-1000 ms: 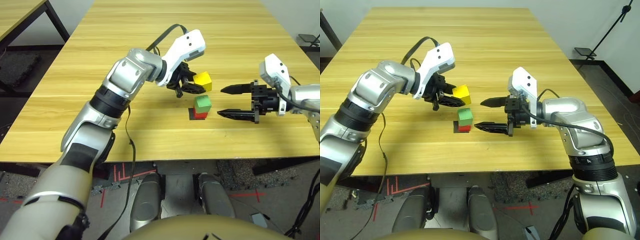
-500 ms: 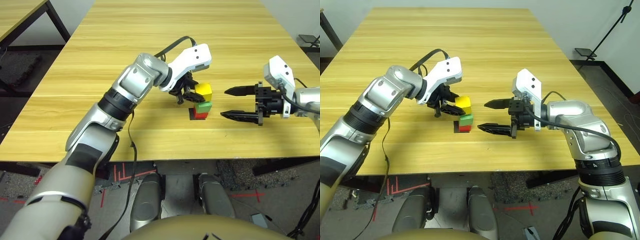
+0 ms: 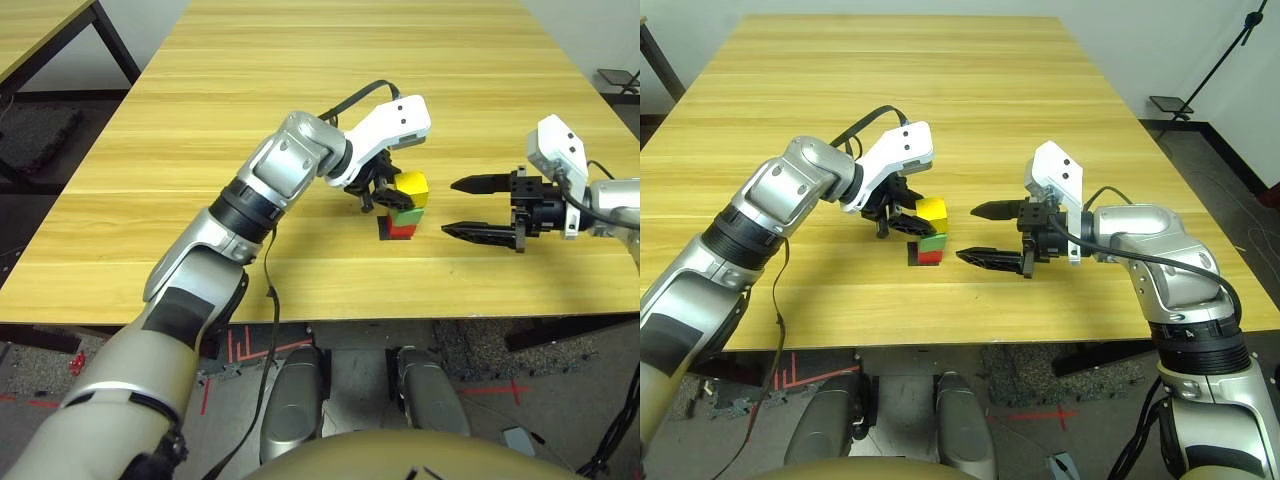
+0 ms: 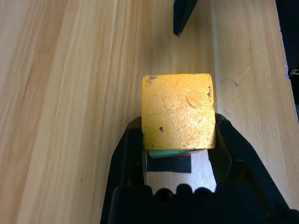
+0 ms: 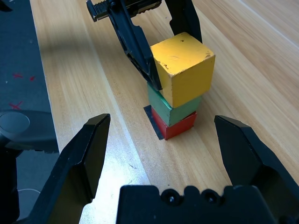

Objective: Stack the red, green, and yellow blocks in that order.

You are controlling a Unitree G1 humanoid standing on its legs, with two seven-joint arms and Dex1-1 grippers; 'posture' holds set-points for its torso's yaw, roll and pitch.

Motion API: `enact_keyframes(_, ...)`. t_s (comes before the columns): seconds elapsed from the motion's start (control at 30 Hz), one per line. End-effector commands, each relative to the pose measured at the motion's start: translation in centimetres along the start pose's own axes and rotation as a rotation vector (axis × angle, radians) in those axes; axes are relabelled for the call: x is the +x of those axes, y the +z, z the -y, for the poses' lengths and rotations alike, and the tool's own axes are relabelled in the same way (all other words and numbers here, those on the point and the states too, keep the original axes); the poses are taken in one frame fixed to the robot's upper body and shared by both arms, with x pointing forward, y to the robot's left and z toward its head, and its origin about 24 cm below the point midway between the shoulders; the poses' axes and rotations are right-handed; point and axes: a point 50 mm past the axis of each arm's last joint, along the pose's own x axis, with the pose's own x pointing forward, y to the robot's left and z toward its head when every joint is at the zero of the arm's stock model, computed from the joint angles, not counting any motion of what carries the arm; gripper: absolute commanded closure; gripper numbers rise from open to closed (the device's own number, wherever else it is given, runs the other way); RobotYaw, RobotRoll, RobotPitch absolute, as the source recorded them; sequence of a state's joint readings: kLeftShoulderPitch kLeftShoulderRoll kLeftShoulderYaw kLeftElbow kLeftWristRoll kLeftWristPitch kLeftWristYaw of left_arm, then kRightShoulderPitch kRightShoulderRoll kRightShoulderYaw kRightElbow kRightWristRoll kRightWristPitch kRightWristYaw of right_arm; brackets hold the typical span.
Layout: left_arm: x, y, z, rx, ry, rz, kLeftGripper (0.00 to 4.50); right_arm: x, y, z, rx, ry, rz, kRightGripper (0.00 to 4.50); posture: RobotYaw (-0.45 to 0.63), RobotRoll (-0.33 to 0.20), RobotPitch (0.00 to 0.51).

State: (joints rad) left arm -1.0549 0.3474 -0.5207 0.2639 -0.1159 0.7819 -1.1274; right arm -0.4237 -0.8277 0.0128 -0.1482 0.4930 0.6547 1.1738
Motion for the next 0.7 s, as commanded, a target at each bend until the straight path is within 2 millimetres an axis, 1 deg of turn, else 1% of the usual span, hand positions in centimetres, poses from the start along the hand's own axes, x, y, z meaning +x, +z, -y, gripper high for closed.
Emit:
enact_keyframes(0.03,0.2,-0.4,0.2,-0.005,-0.015,-0.024,1.84,-0.5,0.0,0.0,0.006,-0.019,0.010,0.00,-0.01,-0.044,0.086)
enact_keyframes(0.07,0.3,-0.3,0.3,-0.001,-0.017,-0.019,1.56,-0.6,0.0,0.1,0.007,-0.020,0.010,0.00,-0.01,-0.045,0.085)
enact_keyframes(0.1,0.1,-0.1,0.4,0.000,-0.018,-0.007,1.15,-0.6,-0.1,0.1,0.007,-0.021,0.009,0.00,0.00,-0.046,0.084)
enact_keyframes(0.17,-0.5,0.5,0.6,0.000,-0.001,0.039,0.48,-0.8,-0.1,0.2,0.007,-0.021,0.007,0.00,0.00,-0.057,0.077)
enact_keyframes(0.2,-1.7,1.0,0.7,-0.010,0.025,0.106,0.11,-1.1,-0.1,0.3,0.004,-0.018,0.013,0.00,0.00,-0.061,0.076)
enact_keyframes(0.27,-3.5,1.3,1.0,-0.024,0.073,0.198,0.05,-1.7,-0.2,0.5,0.001,-0.017,0.018,0.00,0.01,-0.071,0.072)
enact_keyframes(0.33,-5.8,0.4,1.5,-0.042,0.128,0.244,0.05,-2.7,-0.5,1.1,0.004,-0.016,0.031,0.00,0.02,-0.082,0.070)
enact_keyframes(0.43,-8.8,-2.5,2.0,-0.068,0.210,0.253,0.05,-4.8,-1.5,2.4,0.022,-0.038,0.049,0.00,0.04,-0.094,0.069)
enact_keyframes(0.5,-10.1,-4.7,2.2,-0.094,0.258,0.252,0.05,-6.2,-2.2,3.4,0.034,-0.065,0.062,0.00,0.05,-0.098,0.071)
enact_keyframes(0.57,-11.1,-7.0,2.1,-0.102,0.310,0.236,0.05,-7.1,-2.7,4.3,0.031,-0.092,0.104,0.00,0.05,-0.101,0.075)
enact_keyframes(0.6,-11.5,-8.1,2.1,-0.108,0.339,0.221,0.05,-7.4,-2.9,4.7,0.032,-0.104,0.121,0.00,0.04,-0.106,0.085)
enact_keyframes(0.67,-11.9,-10.1,2.3,-0.120,0.361,0.207,0.05,-8.0,-3.5,5.7,0.039,-0.148,0.159,0.00,0.03,-0.111,0.088)
enact_keyframes(0.7,-11.9,-11.1,2.4,-0.153,0.384,0.205,0.05,-8.2,-3.8,6.0,0.033,-0.165,0.164,0.00,0.03,-0.111,0.088)
